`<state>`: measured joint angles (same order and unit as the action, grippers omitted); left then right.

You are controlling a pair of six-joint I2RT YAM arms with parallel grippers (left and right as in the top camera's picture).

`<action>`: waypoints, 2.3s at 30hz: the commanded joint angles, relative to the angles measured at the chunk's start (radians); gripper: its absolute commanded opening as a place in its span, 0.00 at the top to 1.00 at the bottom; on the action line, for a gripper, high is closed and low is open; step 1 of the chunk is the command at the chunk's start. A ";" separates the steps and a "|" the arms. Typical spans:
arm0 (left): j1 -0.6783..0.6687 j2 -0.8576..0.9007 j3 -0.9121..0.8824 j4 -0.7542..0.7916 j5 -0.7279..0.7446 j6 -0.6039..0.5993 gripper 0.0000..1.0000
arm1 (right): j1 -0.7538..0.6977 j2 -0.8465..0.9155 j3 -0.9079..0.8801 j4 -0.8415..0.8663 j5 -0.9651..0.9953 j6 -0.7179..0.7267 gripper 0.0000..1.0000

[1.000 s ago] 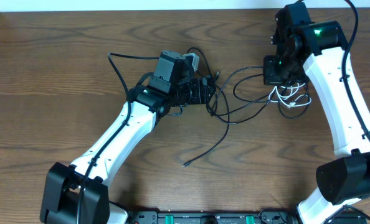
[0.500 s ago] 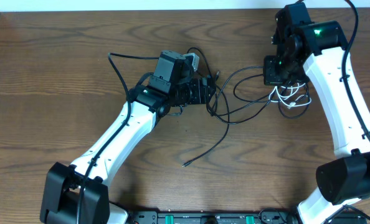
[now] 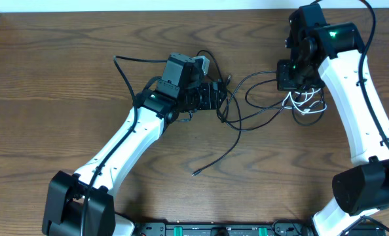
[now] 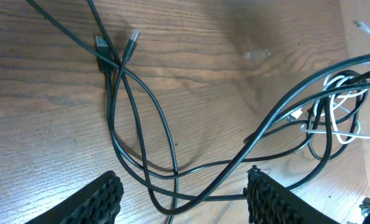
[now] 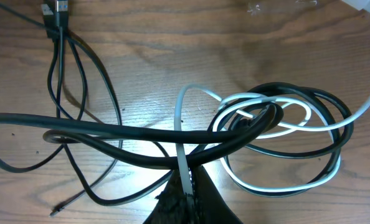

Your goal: Untangle cables

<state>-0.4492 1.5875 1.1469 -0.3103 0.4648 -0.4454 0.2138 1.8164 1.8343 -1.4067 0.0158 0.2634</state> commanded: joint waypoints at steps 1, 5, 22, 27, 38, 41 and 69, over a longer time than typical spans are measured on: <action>-0.002 0.002 0.030 -0.002 -0.009 -0.002 0.34 | 0.008 -0.031 -0.011 0.003 0.012 0.013 0.99; -0.002 0.002 0.030 -0.002 -0.009 -0.002 0.34 | 0.008 -0.031 -0.011 0.004 0.012 0.013 0.99; -0.002 0.002 0.030 -0.003 -0.009 -0.001 0.34 | 0.008 -0.031 -0.029 0.023 0.011 0.028 0.99; -0.002 0.002 0.030 -0.002 -0.009 -0.001 0.34 | 0.007 -0.031 -0.064 0.043 0.010 0.047 0.99; -0.002 0.002 0.030 -0.002 -0.014 -0.001 0.34 | -0.027 -0.031 -0.172 0.090 0.008 0.085 0.96; -0.002 0.002 0.029 -0.002 -0.030 -0.001 0.34 | -0.044 -0.031 -0.209 0.098 0.007 0.085 0.92; -0.026 0.045 0.294 -0.138 -0.084 0.173 0.30 | -0.309 -0.050 -0.127 0.109 -0.324 -0.088 0.27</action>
<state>-0.4549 1.5940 1.4132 -0.4419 0.3962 -0.2985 -0.0574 1.7988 1.6718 -1.2972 -0.1780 0.2520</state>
